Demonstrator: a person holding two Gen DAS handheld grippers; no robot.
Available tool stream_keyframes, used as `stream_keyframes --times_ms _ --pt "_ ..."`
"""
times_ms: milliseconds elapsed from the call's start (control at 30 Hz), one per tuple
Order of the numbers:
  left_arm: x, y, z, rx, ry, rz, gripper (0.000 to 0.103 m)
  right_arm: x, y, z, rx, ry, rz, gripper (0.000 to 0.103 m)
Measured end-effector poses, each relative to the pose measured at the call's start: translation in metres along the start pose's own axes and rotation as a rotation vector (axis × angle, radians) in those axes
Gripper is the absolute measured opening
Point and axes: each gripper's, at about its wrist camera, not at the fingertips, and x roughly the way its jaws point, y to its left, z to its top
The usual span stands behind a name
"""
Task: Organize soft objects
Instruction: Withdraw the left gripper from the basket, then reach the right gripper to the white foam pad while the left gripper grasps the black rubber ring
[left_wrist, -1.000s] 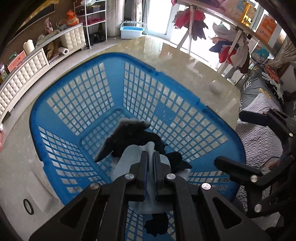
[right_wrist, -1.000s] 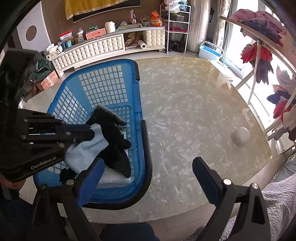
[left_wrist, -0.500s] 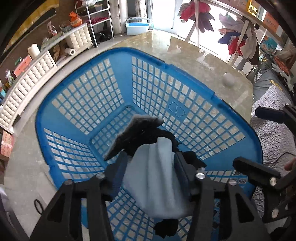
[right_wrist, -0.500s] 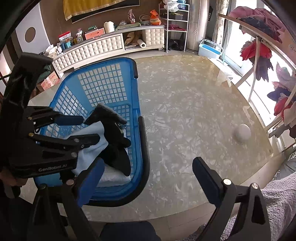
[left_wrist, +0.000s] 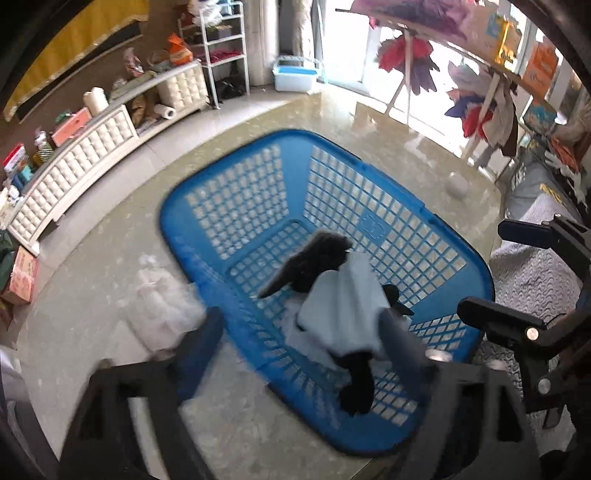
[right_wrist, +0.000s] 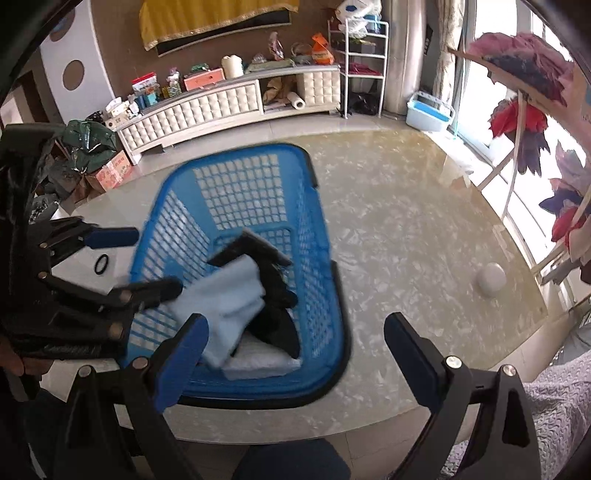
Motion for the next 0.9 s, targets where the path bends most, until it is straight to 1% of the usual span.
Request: stream_keyframes --times_ms 67,133,233,333,500,533,567,600,700,900 --pt "-0.015 0.009 -0.006 -0.016 -0.029 0.015 0.089 -0.004 0.008 0.001 -0.016 -0.014 0.011 0.096" --pt "-0.031 0.023 -0.016 -0.058 -0.049 0.023 0.089 -0.006 0.021 0.004 -0.033 -0.022 0.024 0.096" --pt "-0.044 0.041 -0.029 -0.115 -0.055 0.032 0.092 -0.006 0.037 0.008 -0.057 -0.023 0.043 0.096" --pt "-0.059 0.063 -0.049 -0.159 -0.063 0.063 0.092 -0.006 0.056 0.010 -0.089 -0.029 0.069 0.096" --pt "-0.084 0.101 -0.083 -0.248 -0.097 0.071 0.094 0.004 0.093 0.017 -0.136 -0.024 0.117 0.096" --pt "-0.087 0.105 -0.087 -0.258 -0.100 0.074 0.094 0.006 0.099 0.018 -0.144 -0.023 0.124 0.096" --pt "-0.091 0.111 -0.092 -0.271 -0.103 0.080 0.097 0.008 0.107 0.019 -0.156 -0.023 0.134 0.096" --pt "-0.094 0.116 -0.097 -0.279 -0.105 0.085 0.103 0.009 0.114 0.020 -0.168 -0.022 0.138 0.096" --pt "-0.101 0.130 -0.114 -0.301 -0.121 0.106 0.103 0.018 0.134 0.023 -0.208 -0.012 0.145 0.096" --pt "-0.102 0.165 -0.141 -0.364 -0.115 0.137 0.103 0.042 0.169 0.029 -0.267 0.014 0.156 0.096"
